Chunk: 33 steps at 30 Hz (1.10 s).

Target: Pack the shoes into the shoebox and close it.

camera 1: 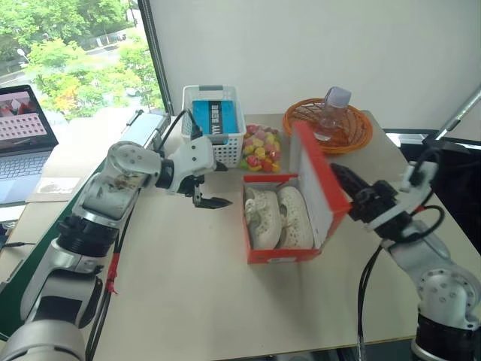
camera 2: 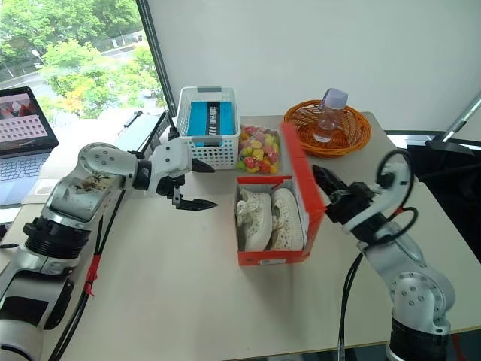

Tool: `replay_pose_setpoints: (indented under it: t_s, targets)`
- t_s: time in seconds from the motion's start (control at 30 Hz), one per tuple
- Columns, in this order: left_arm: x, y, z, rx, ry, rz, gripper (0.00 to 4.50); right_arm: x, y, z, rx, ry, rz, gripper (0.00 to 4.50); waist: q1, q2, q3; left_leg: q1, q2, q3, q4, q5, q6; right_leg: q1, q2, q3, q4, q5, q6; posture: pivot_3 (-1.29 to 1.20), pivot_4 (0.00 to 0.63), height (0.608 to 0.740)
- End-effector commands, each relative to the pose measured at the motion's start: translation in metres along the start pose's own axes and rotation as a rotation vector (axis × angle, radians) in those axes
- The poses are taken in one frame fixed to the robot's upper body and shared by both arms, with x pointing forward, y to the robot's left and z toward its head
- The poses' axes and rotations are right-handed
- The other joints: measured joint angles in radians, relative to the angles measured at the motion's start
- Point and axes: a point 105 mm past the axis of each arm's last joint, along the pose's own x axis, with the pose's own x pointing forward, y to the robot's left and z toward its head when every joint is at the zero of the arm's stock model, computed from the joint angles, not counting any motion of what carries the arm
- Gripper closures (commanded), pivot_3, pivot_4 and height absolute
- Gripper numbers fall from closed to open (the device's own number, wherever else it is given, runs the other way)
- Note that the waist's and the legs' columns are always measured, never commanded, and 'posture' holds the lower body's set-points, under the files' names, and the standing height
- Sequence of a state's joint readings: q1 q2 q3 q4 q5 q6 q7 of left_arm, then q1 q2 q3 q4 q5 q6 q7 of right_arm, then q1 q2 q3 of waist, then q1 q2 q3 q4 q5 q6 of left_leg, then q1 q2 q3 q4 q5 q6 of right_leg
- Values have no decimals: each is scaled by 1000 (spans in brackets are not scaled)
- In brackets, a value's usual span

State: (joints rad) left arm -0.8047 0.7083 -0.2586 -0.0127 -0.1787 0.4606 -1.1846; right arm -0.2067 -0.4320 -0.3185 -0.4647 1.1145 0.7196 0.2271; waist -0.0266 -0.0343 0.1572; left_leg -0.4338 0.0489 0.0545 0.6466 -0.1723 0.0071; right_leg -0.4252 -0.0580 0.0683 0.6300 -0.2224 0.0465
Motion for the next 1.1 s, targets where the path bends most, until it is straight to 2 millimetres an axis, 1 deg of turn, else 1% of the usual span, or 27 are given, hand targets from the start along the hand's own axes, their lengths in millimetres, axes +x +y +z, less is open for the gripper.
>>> replay_pose_setpoints:
  t_s: [0.03, 0.13, 0.27, 0.37, 0.47, 0.57, 0.63, 0.73, 0.87, 0.93, 1.0, 1.03, 1.1]
  targets:
    - [-9, 4, 8, 31, -16, 50, 151, 8, 16, 1, -37, 57, 88, 4500, 2, 0, 0, -1, 0, 0, 0, 0, 0, 0, 0, 0, 0, 0, 0, 0, 150, 740]
    - [-11, 3, 7, 23, -12, 58, 151, 9, 24, -1, -63, 120, 146, 4500, 7, 0, 0, -1, 0, 0, 0, 0, 0, 0, 0, 0, -1, 2, 0, 0, 150, 740]
    - [-13, 1, 4, 17, -2, 68, 151, 18, 27, -3, -76, 161, 180, 4500, 9, 0, 0, -2, -1, 0, 0, 0, 0, -1, -1, 0, -1, 2, 0, 0, 150, 740]
    - [-13, 0, 3, 18, 5, 73, 151, 34, 22, -12, -82, 212, 178, 4500, 8, 0, 0, -1, -1, 0, 0, 0, 0, -1, -1, 0, -1, 2, 0, 0, 150, 740]
    - [-13, -1, 0, 17, 13, 77, 151, 55, 7, -28, -54, 288, 135, 4500, 2, 0, 0, -1, 0, 1, 0, 0, 0, -1, 0, 0, -1, 2, 0, 0, 150, 740]
    - [-12, -2, 0, 15, 13, 80, 151, 66, 3, -45, -68, 367, 152, 4500, 4, 0, 0, -1, 0, 0, 0, 0, 0, -1, 0, 0, 0, 2, 0, 0, 150, 740]
    - [-12, -3, 0, 12, 12, 84, 151, 72, -1, -67, -78, 464, 161, 4500, 6, 0, 0, -2, 0, 0, 0, 0, 0, -1, 0, 0, 0, 3, -1, 0, 150, 740]
    - [-13, -5, -1, 6, 13, 89, 151, 73, -13, -98, -124, 612, 152, 4500, 8, 0, 0, -4, -1, 1, 0, 0, 0, -3, 0, 0, -1, 4, -1, 0, 150, 740]
    - [-15, -9, -3, -1, 17, 93, 151, 69, -20, -125, -190, 743, 168, 4500, 8, -1, 0, -4, -1, 0, 0, 0, 0, -3, 0, -1, 0, 4, -1, 0, 150, 740]
    - [-15, -11, -4, -5, 20, 95, 151, 65, -23, -137, -274, 813, 187, 4500, 7, -1, 0, -4, 0, 0, 1, 0, 0, -3, 0, -1, 0, 4, 0, 0, 150, 740]
    - [-15, -12, -5, -8, 23, 98, 151, 59, -29, -145, -439, 866, 215, 4500, 5, -1, 0, -1, 0, 1, 1, 0, 0, -1, 0, -1, 0, 3, 1, 0, 150, 740]
    - [-15, -13, -5, -10, 23, 99, 151, 59, -29, -145, -474, 867, 229, 4500, 5, -1, 0, 0, 0, 1, 1, 0, 0, 0, 0, -1, 0, 2, 2, 0, 150, 740]
    - [-14, -14, -5, -16, 21, 99, 151, 63, -22, -135, -450, 803, 240, 4500, 6, -2, -1, 3, 0, 1, 1, 0, 0, 2, 0, -1, 1, 0, 2, 0, 150, 740]
